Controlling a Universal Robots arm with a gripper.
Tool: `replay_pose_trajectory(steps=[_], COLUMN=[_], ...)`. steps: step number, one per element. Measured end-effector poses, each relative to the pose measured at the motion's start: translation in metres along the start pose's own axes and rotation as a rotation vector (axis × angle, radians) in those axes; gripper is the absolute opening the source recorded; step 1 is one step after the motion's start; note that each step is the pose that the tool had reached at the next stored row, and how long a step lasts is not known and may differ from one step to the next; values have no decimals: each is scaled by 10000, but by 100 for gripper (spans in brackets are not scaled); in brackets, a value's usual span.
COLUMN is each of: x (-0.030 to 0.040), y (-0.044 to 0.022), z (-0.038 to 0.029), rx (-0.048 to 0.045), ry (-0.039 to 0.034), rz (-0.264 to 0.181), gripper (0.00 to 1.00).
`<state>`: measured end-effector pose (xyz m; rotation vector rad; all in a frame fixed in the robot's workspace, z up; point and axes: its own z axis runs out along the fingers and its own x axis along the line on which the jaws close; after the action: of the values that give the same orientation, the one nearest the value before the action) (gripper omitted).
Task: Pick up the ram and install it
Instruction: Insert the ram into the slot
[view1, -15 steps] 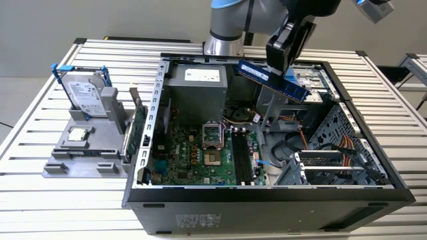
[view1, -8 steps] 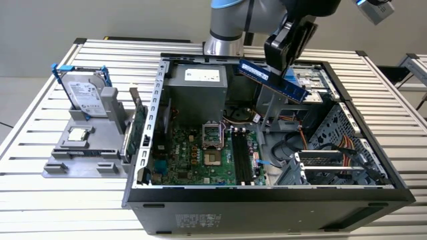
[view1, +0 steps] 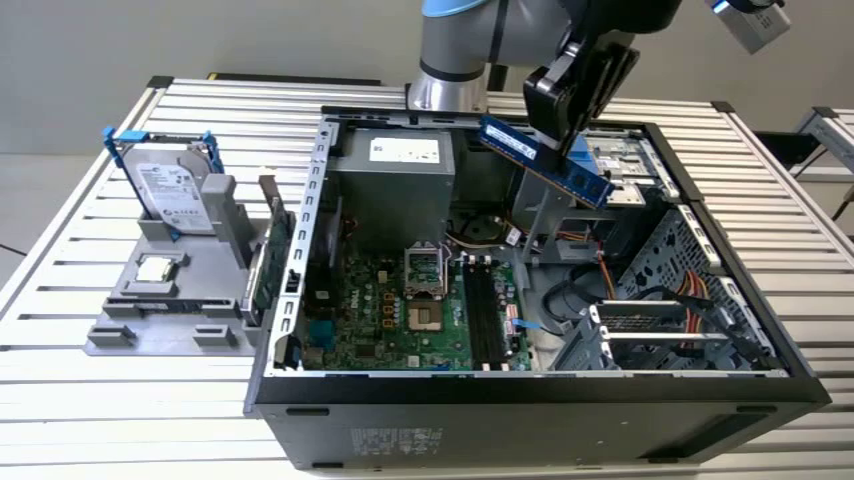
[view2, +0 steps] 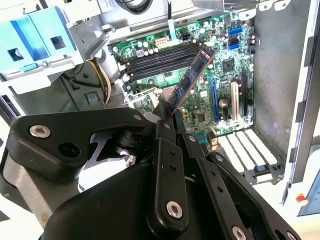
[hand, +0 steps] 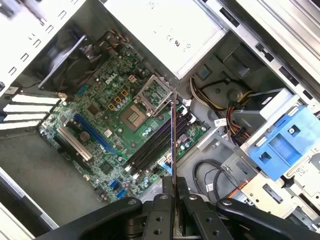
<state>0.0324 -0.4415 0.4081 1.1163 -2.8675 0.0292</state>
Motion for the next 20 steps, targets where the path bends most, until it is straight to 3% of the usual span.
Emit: replay_pose_trajectory(steps=[20], x=[0], y=[0], z=[0], rx=[-109], ry=[-9], rz=[1628], gripper=[0])
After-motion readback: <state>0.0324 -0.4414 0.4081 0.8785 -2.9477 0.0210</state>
